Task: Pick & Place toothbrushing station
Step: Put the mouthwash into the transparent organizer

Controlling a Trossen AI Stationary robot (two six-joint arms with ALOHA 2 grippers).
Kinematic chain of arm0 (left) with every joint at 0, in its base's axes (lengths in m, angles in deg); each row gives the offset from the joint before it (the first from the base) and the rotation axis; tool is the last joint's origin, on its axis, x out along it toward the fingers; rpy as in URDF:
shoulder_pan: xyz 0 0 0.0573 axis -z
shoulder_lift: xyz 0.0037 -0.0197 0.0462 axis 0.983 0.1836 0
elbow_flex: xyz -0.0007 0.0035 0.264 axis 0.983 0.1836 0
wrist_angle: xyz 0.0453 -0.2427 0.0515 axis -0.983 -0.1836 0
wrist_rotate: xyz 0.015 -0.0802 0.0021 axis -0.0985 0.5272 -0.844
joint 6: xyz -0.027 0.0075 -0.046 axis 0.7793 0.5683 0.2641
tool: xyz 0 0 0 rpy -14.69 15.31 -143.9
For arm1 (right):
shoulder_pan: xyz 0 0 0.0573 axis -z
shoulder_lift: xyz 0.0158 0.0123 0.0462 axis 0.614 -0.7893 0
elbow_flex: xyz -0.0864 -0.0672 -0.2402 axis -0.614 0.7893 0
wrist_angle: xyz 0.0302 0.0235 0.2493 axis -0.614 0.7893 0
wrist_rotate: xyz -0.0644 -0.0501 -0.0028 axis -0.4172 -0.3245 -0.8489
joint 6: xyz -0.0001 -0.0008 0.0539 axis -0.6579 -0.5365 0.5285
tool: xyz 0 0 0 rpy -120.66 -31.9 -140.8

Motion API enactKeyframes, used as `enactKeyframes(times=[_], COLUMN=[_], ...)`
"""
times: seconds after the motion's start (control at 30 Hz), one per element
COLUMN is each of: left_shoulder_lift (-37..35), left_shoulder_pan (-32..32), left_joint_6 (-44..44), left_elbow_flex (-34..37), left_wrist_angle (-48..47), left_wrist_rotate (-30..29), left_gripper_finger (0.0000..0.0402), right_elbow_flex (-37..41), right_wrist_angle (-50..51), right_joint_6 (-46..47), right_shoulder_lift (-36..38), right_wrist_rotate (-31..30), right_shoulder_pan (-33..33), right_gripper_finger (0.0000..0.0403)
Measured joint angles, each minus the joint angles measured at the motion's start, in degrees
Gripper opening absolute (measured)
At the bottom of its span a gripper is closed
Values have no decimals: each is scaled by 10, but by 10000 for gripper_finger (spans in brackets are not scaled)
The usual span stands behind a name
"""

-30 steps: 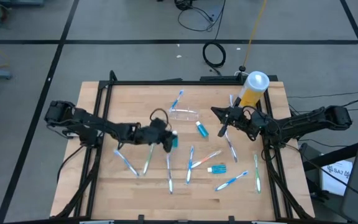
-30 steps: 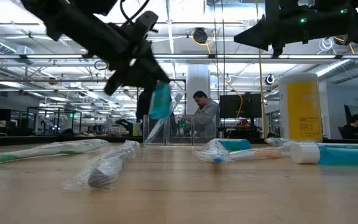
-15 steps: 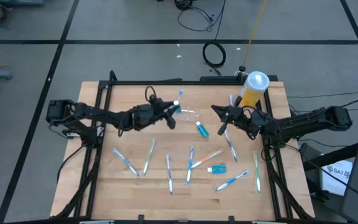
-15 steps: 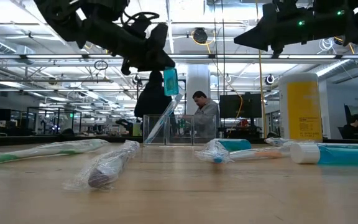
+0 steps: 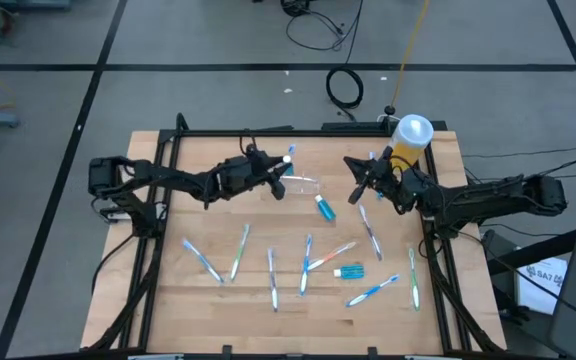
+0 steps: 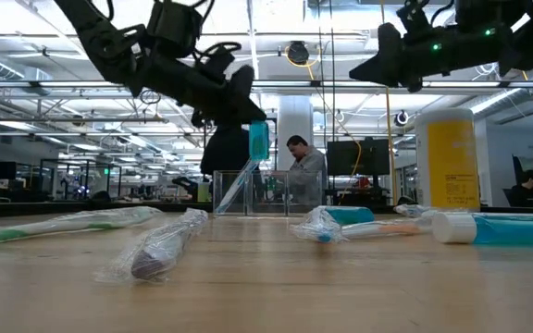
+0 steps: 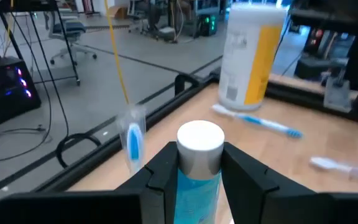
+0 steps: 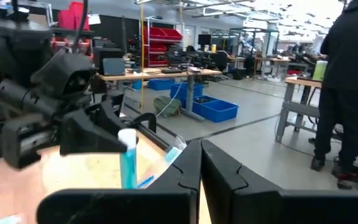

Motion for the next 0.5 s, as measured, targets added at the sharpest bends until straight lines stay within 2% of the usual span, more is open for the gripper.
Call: enactKeyframes(times=[0.23,0.5], left_shoulder_lift=[55,116], left_shoulder_pan=[0,0], left_joint_6=[3,-22], left_elbow_flex=[0,0], left_wrist_angle=[12,79], left_wrist_rotate=[1,1], left_gripper_finger=[102,102], right_elbow_flex=[0,0], right_wrist_angle=[1,1], right_joint_6=[0,25], right_shoulder_lift=[-23,-46], right_wrist_rotate=[0,1], right_shoulder_pan=[21,45], right_gripper_finger=[2,2])
